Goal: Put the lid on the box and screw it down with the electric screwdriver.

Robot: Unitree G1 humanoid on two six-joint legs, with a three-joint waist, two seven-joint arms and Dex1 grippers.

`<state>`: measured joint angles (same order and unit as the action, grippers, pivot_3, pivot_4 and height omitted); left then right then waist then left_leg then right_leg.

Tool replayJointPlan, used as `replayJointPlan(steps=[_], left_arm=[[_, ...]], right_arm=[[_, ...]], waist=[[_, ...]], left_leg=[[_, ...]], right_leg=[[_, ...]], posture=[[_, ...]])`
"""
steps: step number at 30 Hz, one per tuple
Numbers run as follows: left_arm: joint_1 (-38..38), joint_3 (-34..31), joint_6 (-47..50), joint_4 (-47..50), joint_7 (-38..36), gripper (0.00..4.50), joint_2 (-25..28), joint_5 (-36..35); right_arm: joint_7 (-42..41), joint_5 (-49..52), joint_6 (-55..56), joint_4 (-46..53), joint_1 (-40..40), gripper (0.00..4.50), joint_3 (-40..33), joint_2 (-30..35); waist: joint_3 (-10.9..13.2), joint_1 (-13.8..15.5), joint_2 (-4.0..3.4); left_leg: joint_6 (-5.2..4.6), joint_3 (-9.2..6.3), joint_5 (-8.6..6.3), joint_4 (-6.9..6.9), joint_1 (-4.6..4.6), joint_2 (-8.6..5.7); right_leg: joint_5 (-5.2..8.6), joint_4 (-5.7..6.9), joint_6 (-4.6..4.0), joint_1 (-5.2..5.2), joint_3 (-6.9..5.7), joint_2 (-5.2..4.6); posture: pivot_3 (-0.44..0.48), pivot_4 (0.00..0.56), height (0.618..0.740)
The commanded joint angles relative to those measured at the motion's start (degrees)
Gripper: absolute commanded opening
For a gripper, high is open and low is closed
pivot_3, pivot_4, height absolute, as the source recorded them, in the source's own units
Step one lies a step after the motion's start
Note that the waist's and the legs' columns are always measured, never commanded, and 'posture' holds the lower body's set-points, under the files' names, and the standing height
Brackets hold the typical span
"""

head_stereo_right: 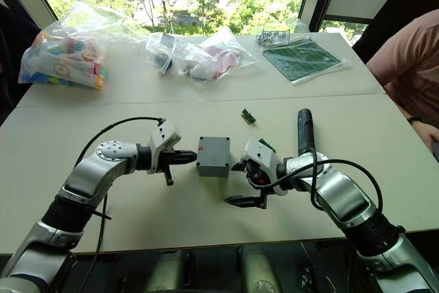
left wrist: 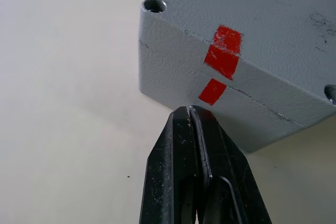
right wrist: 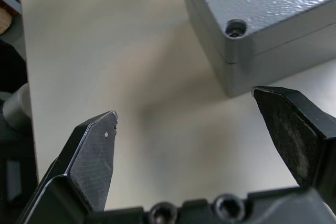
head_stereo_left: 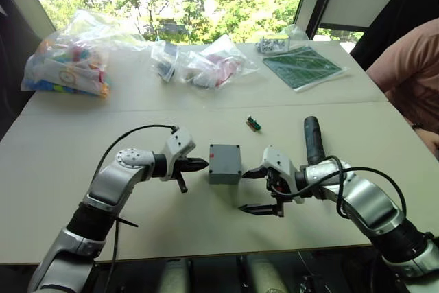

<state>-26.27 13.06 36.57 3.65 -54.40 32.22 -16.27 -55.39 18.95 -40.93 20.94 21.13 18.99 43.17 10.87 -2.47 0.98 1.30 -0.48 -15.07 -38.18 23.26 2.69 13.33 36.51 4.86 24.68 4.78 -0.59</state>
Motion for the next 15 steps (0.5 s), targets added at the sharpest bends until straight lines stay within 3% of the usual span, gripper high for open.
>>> replayJointPlan(steps=[1, 10, 15], left_arm=[[0.35, -0.57, 0.10, 3.10, -1.28, 0.00, 0.76, -1.15], [3.46, -4.34, 3.26, 8.79, -3.38, 0.00, 5.70, -4.09], [1.57, -13.63, 11.69, 15.08, -4.63, 0.00, 9.74, -14.59]], right_arm=[[1.00, -0.21, 0.51, 0.11, 0.49, 4.45, -3.12, 0.20], [1.59, 2.79, -2.29, -0.67, 1.24, 4.45, -12.55, 3.53], [10.17, 3.88, 1.20, -14.12, 3.92, 4.45, -22.12, -4.65]], waist=[[0.00, 0.03, 0.00], [0.01, -0.14, 0.01], [0.04, -0.10, 0.13]], left_leg=[[0.00, 0.00, 0.00, 0.00, 0.00, 0.00], [0.00, 0.00, 0.00, 0.00, 0.00, 0.00], [0.00, -0.02, 0.00, 0.00, -0.03, 0.02]], right_leg=[[0.00, 0.00, 0.00, 0.00, 0.00, 0.00], [0.00, 0.00, 0.00, 0.00, 0.01, -0.01], [0.02, 0.06, 0.01, 0.01, -0.01, 0.02]], posture=[[0.000, 0.150, 0.740], [0.000, 0.150, 0.740], [0.000, 0.150, 0.740]])
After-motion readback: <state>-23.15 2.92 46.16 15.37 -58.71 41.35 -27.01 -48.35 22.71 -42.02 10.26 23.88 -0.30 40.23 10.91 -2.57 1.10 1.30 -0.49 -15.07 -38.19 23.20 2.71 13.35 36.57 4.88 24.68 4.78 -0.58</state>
